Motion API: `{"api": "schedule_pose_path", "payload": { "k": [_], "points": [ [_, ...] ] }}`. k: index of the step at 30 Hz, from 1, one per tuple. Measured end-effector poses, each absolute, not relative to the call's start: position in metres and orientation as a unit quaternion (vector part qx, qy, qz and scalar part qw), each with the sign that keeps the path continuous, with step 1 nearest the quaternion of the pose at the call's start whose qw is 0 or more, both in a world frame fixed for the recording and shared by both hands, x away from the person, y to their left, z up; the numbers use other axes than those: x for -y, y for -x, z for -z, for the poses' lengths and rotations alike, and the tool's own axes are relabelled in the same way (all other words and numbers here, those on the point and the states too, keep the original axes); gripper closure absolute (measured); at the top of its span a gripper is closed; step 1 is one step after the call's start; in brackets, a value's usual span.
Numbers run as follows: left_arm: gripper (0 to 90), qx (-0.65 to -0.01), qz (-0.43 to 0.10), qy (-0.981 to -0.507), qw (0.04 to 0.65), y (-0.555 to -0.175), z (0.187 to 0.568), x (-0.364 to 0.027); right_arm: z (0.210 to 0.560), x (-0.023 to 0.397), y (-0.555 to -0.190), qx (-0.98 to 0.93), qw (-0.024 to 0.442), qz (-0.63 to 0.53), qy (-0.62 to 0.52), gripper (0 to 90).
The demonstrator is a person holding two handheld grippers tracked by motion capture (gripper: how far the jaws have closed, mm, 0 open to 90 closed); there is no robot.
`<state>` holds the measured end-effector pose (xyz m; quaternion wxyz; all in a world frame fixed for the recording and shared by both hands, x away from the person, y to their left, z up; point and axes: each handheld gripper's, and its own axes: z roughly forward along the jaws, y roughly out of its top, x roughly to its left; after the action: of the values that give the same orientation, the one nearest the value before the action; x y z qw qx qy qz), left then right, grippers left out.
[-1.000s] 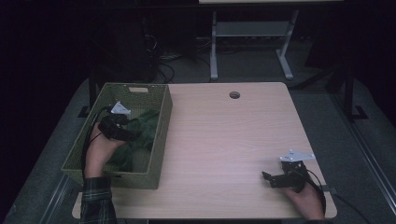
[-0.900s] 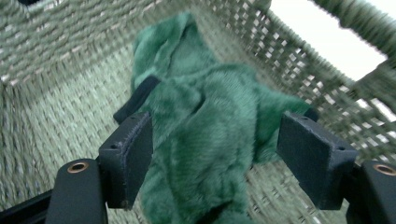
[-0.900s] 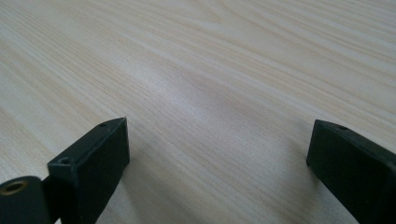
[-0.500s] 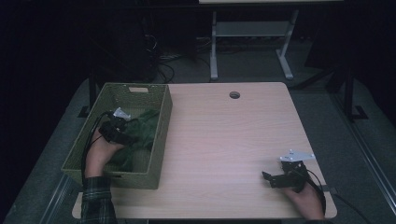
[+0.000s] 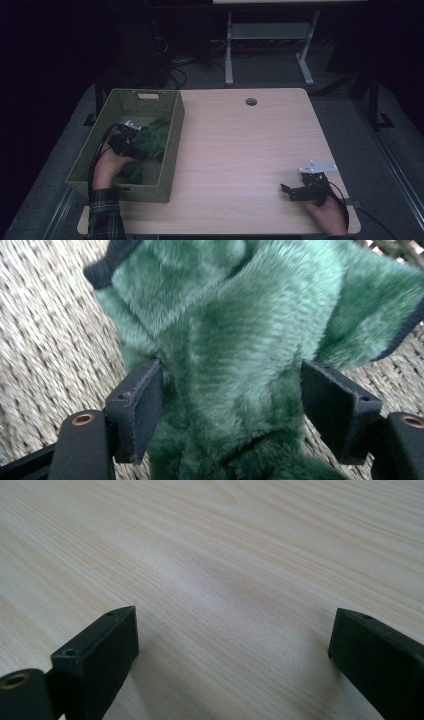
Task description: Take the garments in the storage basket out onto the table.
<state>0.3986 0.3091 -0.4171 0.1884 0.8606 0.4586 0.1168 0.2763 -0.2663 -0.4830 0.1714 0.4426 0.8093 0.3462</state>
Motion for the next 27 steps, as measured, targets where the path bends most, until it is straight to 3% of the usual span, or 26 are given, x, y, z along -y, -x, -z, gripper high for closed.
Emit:
{"api": "schedule_pose_path", "payload": {
  "k": [3, 4, 5, 10, 27],
  "points": [
    [38.0, -0.457, -0.112, -0.862, 0.187, -0.398, 0.417, -0.31, 0.483, 0.266, -0.276, -0.809, 0.172, -0.346, -0.442, 5.5],
    [48.5, -0.457, -0.109, -0.862, 0.19, -0.397, 0.416, -0.31, 0.483, 0.266, -0.276, -0.809, 0.171, -0.346, -0.443, 5.4],
    [48.5, -0.457, -0.104, -0.862, 0.192, -0.397, 0.416, -0.31, 0.483, 0.266, -0.276, -0.809, 0.171, -0.346, -0.443, 5.4],
    [72.3, -0.459, -0.096, -0.859, 0.205, -0.395, 0.41, -0.312, 0.483, 0.266, -0.276, -0.809, 0.171, -0.346, -0.443, 5.5],
    [76.3, -0.455, -0.104, -0.828, 0.312, -0.381, 0.371, -0.317, 0.483, 0.266, -0.276, -0.809, 0.172, -0.346, -0.443, 5.5]
  ]
}}
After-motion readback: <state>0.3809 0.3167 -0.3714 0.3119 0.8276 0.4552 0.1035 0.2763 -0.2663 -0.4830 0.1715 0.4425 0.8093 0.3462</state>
